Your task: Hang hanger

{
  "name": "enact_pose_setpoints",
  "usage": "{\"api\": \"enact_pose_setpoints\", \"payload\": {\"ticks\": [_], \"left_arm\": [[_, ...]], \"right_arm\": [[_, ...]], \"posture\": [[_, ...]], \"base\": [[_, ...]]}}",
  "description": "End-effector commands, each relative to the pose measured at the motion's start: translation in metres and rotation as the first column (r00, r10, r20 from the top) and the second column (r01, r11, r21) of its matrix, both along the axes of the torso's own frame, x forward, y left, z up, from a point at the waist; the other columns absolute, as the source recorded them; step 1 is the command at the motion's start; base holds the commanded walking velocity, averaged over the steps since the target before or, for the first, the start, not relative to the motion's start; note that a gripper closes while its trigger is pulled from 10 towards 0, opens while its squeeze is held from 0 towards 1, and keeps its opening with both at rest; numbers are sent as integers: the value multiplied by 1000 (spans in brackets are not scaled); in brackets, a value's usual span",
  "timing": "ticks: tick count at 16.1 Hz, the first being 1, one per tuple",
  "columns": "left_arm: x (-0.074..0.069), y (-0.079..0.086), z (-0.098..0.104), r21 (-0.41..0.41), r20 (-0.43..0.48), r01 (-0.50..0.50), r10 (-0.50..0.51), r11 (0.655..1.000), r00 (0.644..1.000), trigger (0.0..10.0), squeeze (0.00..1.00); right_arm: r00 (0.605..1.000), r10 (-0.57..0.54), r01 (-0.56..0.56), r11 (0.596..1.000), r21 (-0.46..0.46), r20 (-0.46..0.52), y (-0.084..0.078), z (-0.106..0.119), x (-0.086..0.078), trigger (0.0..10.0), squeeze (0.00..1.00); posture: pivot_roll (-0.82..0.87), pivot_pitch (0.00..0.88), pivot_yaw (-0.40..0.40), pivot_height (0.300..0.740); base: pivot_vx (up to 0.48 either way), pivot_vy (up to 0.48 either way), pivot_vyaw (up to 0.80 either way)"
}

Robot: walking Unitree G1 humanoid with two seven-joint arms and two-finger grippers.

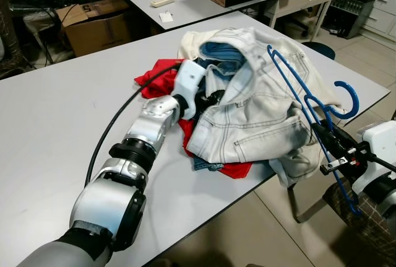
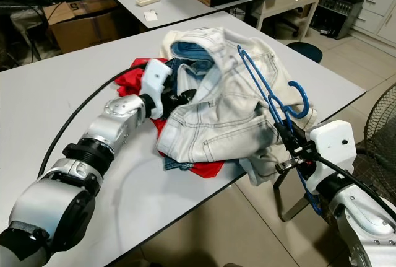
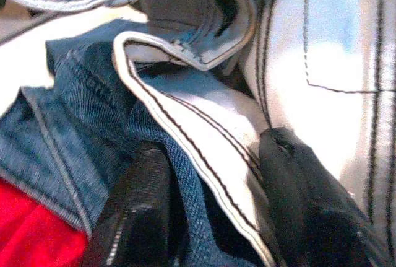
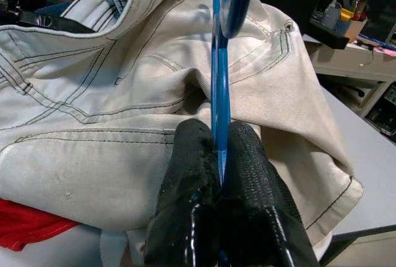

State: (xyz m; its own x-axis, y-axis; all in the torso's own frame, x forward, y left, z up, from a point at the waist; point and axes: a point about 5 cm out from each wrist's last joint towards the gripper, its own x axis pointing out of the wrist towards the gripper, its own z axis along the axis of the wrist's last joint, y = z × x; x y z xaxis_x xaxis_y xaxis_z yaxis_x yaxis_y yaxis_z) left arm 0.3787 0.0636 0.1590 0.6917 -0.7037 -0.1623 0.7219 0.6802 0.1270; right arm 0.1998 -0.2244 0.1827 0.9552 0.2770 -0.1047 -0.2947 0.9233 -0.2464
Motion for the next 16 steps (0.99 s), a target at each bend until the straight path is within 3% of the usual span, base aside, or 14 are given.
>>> {"api": "enact_pose_setpoints", "payload": {"ticks": [1, 4, 8, 16], "left_arm": [[-3, -7, 2, 42, 38, 42, -43, 998, 998, 0, 0], [1, -3, 11, 35, 101, -10, 6, 999, 995, 0, 0], [7, 3, 22, -86, 86, -88, 95, 992, 992, 0, 0], [4, 4, 7, -28, 41, -100, 101, 995, 994, 0, 0]], "right_arm": [[1000, 20, -20, 1000, -15, 11, 3, 2, 0, 10000, 0], [1000, 13, -13, 1000, -19, 16, 2, 3, 1, 10000, 0], [1000, 1, -1, 1000, -21, 20, 0, 3, 1, 10000, 0], [999, -2, 3, 1000, -24, 44, 2, 5, 4, 10000, 0]], "posture": [[-205, 0, 38, 740], [-206, 0, 39, 740], [-207, 0, 41, 740], [-209, 0, 44, 740]], "base": [[0, 0, 0], [0, 0, 0], [0, 0, 0], [0, 0, 0]]}}
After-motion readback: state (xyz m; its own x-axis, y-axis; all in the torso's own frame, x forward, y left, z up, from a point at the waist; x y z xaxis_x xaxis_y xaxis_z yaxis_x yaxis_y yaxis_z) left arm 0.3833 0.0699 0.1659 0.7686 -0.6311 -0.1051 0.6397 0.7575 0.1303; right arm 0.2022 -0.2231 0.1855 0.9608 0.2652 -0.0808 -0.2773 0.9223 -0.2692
